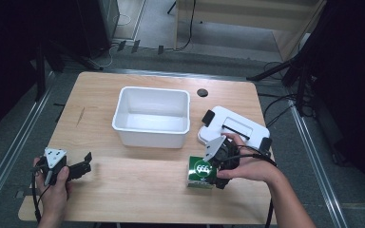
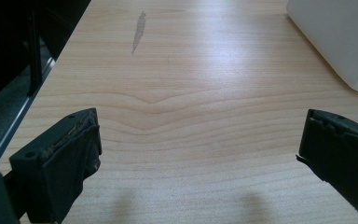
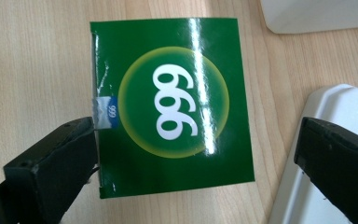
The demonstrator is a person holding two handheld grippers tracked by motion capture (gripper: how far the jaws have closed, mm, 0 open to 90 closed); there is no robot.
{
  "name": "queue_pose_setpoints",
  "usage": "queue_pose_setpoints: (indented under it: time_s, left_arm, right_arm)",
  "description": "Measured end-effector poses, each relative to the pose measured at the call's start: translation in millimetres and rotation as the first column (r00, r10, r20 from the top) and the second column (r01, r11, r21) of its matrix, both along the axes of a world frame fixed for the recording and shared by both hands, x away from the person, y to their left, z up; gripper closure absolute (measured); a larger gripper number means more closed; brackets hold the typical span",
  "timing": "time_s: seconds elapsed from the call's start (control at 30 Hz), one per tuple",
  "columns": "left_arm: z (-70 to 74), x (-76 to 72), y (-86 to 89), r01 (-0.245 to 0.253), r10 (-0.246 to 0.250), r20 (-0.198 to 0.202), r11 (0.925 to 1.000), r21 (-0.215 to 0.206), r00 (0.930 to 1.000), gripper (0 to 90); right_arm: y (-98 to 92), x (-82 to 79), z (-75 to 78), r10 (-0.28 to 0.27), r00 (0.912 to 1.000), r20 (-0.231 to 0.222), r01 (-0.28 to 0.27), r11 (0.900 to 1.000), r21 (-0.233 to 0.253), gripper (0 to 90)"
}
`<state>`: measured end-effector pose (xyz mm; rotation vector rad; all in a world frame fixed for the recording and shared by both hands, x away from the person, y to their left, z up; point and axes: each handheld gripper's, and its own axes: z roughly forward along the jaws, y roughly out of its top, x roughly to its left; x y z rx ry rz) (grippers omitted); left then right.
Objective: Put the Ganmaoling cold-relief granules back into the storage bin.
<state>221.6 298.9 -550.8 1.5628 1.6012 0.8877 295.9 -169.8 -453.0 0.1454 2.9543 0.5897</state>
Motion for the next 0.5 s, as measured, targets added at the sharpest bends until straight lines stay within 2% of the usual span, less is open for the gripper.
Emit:
queue_pose_setpoints:
  time_s: [0.2, 0.5]
  left_arm:
    - [0.1, -0.3, 0.2, -0.002, 0.002, 0.002, 1.0, -0.001, 1.0, 0.0]
    - [0.1, -0.6, 0.2, -0.001, 0.001, 0.004, 1.0, -0.002, 1.0, 0.0]
  right_arm:
    - [3.4, -3.5, -5.0, 0.022, 0.9997, -0.013, -0.022, 1.0, -0.023, 0.0]
    - [10.5, 1.0, -17.4, 0.004, 0.9995, -0.031, -0.006, 0.998, -0.059, 0.0]
